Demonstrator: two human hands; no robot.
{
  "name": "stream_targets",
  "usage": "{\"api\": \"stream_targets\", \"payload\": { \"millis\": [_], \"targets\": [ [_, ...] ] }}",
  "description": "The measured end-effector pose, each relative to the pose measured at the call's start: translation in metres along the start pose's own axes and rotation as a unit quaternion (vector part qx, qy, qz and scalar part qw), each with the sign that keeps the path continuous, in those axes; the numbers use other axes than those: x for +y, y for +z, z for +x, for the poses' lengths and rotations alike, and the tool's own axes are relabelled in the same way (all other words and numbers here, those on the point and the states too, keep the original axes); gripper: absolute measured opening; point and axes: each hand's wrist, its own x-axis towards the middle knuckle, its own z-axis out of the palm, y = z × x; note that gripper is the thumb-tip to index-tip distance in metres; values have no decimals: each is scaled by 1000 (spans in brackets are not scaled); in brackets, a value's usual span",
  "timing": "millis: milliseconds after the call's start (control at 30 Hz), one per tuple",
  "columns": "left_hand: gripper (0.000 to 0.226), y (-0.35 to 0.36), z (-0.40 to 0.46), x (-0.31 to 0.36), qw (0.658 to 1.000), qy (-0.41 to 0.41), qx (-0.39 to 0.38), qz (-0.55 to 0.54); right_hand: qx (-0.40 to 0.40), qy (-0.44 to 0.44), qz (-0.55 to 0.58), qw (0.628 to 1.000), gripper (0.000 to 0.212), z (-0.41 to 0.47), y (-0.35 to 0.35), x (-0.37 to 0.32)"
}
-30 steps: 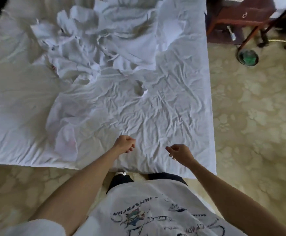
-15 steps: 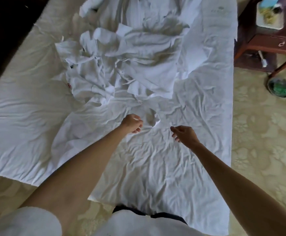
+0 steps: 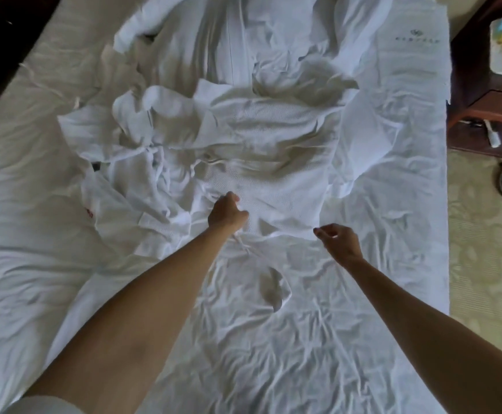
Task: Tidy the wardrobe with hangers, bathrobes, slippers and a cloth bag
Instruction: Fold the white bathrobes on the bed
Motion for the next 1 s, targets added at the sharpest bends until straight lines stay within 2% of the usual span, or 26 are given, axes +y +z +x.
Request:
{"api": "stream_targets", "payload": {
  "millis": [167,267,333,400,433,533,600,667,733,767,800,833,900,1000],
  "targets": [
    [60,-7,75,32,981,90,107,137,90,41,49,994,40,93,4,-44],
    [65,-9,111,39,957,122,144,222,119,49,33,991,55,132,9,-64],
    [54,-10,128,36,938,130,164,277,114,61,28,991,74,150,13,-74],
    [29,-9,143,30,924,149,181,302,97,64,10,993,82,166,18,-79],
    [21,-8,146,26,922,165,181,299,92,54,0,994,75,172,21,-79],
    [15,4,140,16,935,222,134,241,119,10,7,993,34,175,28,-81],
    [18,13,133,10,935,247,115,227,122,-6,45,991,25,169,31,-77],
    [41,17,128,9,931,258,86,242,112,-10,69,991,22,161,32,-71],
    [77,19,124,11,925,254,23,282,97,-13,82,992,20,150,29,-66],
    [85,21,120,13,921,250,-10,299,86,-16,87,992,21,141,27,-64],
    [78,24,114,14,918,245,-34,311,73,-19,93,993,22,132,26,-62],
    [61,27,107,14,914,247,-35,319,60,-22,101,993,23,121,25,-58],
    [26,31,89,14,906,265,7,331,48,-20,121,991,20,97,24,-46],
    [18,30,62,9,896,291,35,334,47,-9,147,988,17,57,22,-19]
  ]
}}
